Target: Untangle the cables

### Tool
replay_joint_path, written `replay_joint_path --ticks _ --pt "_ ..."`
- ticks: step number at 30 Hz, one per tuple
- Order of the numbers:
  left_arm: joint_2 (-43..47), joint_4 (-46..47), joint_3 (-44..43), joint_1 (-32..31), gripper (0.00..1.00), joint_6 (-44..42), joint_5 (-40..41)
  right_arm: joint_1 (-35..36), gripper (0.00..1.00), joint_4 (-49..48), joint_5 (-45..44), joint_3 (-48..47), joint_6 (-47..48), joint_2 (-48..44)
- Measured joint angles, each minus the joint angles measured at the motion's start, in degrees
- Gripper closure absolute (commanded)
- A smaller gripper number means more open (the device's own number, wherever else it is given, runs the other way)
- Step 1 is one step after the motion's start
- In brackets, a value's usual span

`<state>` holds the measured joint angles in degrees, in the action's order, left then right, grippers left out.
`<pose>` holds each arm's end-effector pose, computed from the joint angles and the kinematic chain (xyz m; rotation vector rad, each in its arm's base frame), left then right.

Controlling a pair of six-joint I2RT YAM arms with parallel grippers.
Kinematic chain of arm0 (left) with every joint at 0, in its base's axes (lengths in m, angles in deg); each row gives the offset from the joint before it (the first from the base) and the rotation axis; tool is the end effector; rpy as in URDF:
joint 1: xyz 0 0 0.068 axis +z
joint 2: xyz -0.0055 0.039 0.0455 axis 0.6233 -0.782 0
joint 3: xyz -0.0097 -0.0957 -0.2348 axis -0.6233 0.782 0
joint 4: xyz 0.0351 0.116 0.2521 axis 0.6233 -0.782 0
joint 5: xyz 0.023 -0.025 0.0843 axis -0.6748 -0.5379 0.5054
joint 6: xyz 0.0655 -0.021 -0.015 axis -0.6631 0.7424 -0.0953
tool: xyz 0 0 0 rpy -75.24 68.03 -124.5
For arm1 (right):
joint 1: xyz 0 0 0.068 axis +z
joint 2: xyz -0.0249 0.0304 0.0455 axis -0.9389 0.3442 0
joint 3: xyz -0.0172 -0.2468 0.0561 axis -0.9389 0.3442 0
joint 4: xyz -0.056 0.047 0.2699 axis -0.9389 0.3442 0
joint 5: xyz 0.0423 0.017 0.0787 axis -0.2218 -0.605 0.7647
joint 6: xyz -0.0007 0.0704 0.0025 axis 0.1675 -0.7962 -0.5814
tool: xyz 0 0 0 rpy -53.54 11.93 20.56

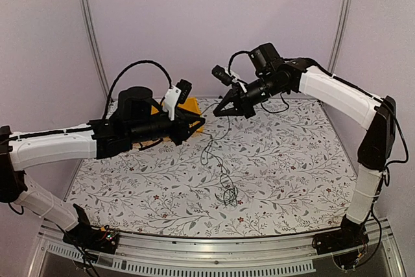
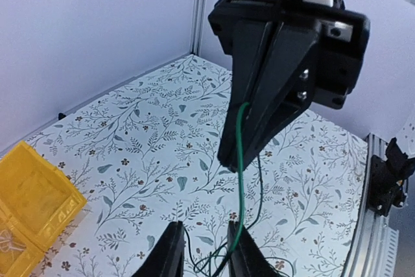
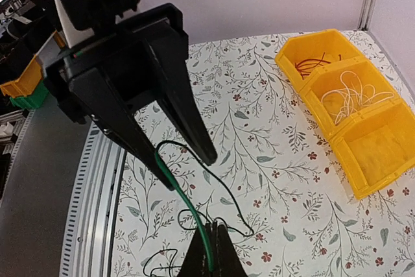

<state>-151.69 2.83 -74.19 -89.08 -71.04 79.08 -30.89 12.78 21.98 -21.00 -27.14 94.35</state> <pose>0.2269 -0.2827 0.2753 0.7198 1.7692 -0.8013 0.3138 0.3086 0.3185 -1.5747 1.6503 1.0699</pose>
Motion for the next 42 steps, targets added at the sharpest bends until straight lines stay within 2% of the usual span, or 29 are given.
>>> replay_joint_path --ticks 4,8,10,15,17,19,29,39,42 --pt "-3.37 7.43 2.47 0.02 0.68 0.66 4.74 0.35 1.0 0.57 3.04 -0.26 -0.35 -1.09" --pt "-10.97 17.51 3.82 0.07 0.68 3.17 4.94 0.79 1.0 1.75 4.9 -0.26 0.17 -3.28" --pt "-16.81 22.95 3.54 0.07 0.78 5.57 3.08 0.9 1.0 2.19 5.44 -0.26 0.96 -4.57" --pt "-31.01 30.23 -0.33 -0.24 0.94 11.67 -0.96 0.9 1.0 4.26 4.83 -2.64 3.48 -6.71" --pt "-34.75 32.33 -0.46 -0.48 1.0 14.27 -1.36 0.9 1.0 4.74 3.69 -3.69 4.79 -7.89" --pt "-36.87 34.01 0.35 -0.61 1.0 16.44 -1.27 0.85 1.0 5.31 2.49 -4.63 5.95 -9.66" --pt "-35.15 36.44 8.13 -0.17 1.0 20.92 3.1 -0.94 1.0 6.6 0.35 -7.48 8.52 -16.57" --pt "-26.93 29.35 18.16 2.49 0.78 23.26 11.17 -1.99 1.0 5.38 1.18 -9.44 6.29 -17.53" --pt "-24.0 27.87 21.2 2.56 0.74 24.46 13.11 -2.05 1.0 4.63 1.07 -9.64 5.25 -17.53"
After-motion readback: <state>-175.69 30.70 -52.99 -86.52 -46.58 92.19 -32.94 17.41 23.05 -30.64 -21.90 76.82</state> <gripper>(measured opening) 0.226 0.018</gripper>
